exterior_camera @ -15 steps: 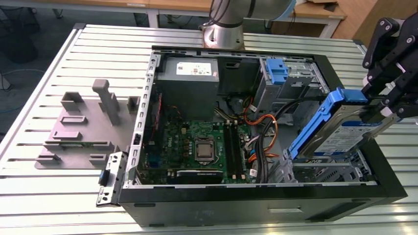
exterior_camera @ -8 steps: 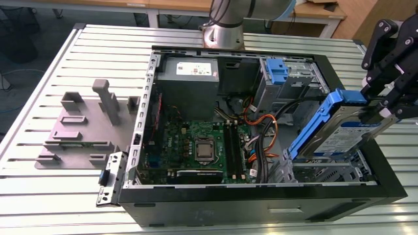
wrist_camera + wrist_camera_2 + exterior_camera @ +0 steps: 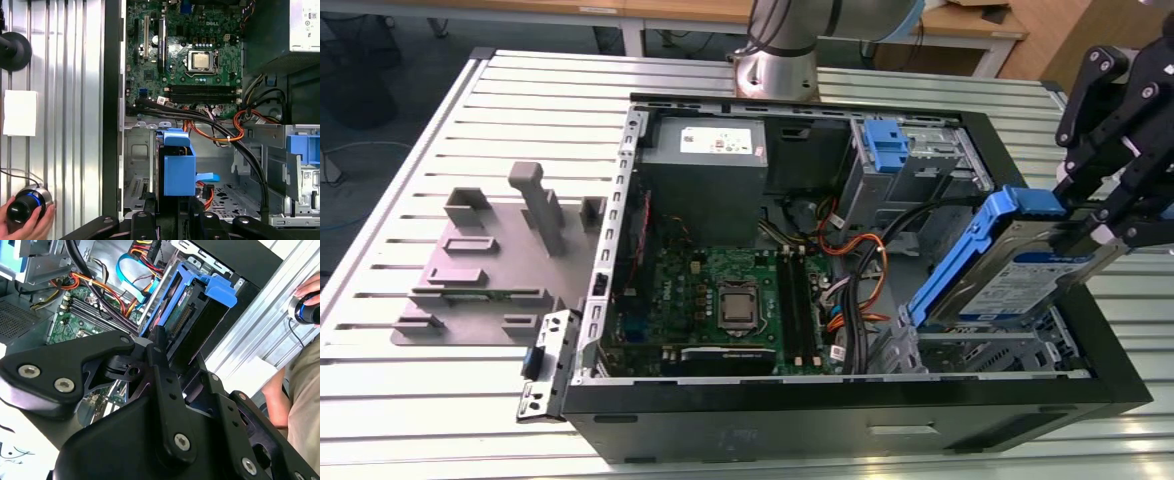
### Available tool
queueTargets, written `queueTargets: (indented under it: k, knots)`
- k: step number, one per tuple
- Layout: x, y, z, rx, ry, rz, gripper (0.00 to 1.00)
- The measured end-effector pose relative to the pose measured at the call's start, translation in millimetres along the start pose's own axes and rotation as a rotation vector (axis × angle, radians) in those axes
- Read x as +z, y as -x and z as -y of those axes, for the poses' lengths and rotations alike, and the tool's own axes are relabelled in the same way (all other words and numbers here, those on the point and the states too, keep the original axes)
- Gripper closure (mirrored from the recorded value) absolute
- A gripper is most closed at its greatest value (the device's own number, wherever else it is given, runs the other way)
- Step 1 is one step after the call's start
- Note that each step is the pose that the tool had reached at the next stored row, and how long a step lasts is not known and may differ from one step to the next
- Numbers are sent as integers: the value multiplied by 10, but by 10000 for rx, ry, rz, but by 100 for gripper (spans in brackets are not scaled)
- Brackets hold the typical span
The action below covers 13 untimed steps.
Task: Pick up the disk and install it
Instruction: 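Insert the disk into the insertion slot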
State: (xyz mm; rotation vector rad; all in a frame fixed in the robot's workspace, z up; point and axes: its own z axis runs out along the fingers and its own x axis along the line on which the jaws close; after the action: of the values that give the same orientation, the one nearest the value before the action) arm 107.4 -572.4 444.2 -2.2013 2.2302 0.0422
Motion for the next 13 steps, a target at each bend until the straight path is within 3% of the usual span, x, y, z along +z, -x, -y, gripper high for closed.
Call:
queueTargets:
  k: [13]
  knots:
    - [155, -9, 2, 42, -1, 0, 65]
